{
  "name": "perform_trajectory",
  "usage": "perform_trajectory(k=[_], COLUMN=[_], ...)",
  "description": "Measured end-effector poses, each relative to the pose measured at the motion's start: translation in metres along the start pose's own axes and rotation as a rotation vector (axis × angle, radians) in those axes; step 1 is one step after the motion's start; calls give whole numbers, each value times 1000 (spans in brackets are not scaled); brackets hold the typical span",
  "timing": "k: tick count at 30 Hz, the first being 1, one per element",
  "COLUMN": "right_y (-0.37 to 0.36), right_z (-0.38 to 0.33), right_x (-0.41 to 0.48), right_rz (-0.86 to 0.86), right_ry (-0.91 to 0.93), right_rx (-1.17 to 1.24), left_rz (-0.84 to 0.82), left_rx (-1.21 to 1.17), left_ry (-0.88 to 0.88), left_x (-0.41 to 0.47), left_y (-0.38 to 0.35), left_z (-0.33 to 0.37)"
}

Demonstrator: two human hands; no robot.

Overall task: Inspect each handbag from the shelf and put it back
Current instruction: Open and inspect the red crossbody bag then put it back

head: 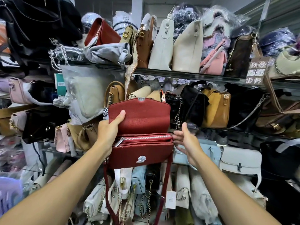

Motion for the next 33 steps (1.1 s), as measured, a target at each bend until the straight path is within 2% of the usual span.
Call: perform_trajectory(k=[5, 12, 15, 21, 27, 33], right_y=[1, -8, -15, -33, -46, -47], right_z=[30, 39, 38, 36, 18, 10], right_x=[-2, 1, -5, -10, -15, -16], right_rz=[-49, -74, -104, -95, -102, -113], right_ry=[-31, 88, 35, -188, -154, -26], right_rx=[-183, -136, -49, 301, 549, 481], left_rz=[31, 60, 67, 60, 40, 64], left_rx=[-42, -76, -78, -83, -70, -130], left_ry=[-29, -118, -203, -279, -302, -235], left_x=[4, -1, -5, -8, -14, -11], left_y=[5, 10, 11, 12, 12, 15], left_z=[8, 21, 27, 29, 27, 26])
Point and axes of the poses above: each hand's wrist, its own x-axis towards the middle knuckle, its own y-axis out of the back of the hand, z = x × y, the point moved 8 cm from there along x, towards the middle knuckle, and after that the axes turned 15 degrees about z, right-handed, at the moved point
